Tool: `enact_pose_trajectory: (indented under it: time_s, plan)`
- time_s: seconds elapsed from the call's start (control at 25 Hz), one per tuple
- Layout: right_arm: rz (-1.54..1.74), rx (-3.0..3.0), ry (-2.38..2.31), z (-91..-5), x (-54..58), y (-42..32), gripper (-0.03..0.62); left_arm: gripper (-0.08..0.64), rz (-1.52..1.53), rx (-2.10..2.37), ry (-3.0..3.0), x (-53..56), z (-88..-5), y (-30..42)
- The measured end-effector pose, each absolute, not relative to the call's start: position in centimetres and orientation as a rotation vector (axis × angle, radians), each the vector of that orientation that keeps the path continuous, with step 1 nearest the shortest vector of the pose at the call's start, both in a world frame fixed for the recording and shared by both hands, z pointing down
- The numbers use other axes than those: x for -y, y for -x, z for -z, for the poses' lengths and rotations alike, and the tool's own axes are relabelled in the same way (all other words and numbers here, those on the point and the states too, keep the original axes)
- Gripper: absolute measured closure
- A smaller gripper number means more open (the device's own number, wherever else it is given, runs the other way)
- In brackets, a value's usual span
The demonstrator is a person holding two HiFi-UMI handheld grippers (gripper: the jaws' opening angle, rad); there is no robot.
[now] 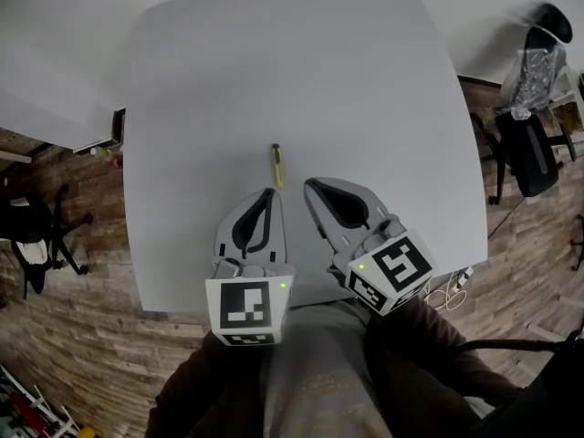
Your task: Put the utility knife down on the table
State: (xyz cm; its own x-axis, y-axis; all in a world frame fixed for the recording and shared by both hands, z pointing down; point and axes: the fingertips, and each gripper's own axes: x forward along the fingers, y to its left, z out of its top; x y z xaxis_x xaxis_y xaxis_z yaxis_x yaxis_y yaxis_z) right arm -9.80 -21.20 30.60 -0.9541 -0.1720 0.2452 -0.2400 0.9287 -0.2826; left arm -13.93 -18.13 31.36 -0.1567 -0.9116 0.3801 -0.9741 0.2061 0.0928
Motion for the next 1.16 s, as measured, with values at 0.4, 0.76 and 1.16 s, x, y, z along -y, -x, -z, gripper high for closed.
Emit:
enact_pose_trajectory:
  time_s: [0.4, 0.76, 1.16]
  plan:
    - [-0.429, 2.883, -0.293, -30.0, 20.7, 9.2, 0.591, 0.557, -0.268, 2.140, -1.788, 17.8, -30.6, 13.2]
    - [-0.432, 2.897, -0.294, -29.2, 21.0, 8.1, 0.591, 0.557, -0.288, 2.151, -1.796, 18.0, -29.9, 12.1]
    - [-0.443, 2.906, -0.298, -29.3, 20.8, 7.5, 0.591, 0.557, -0.303, 2.146, -1.796, 17.7, -30.0, 11.3]
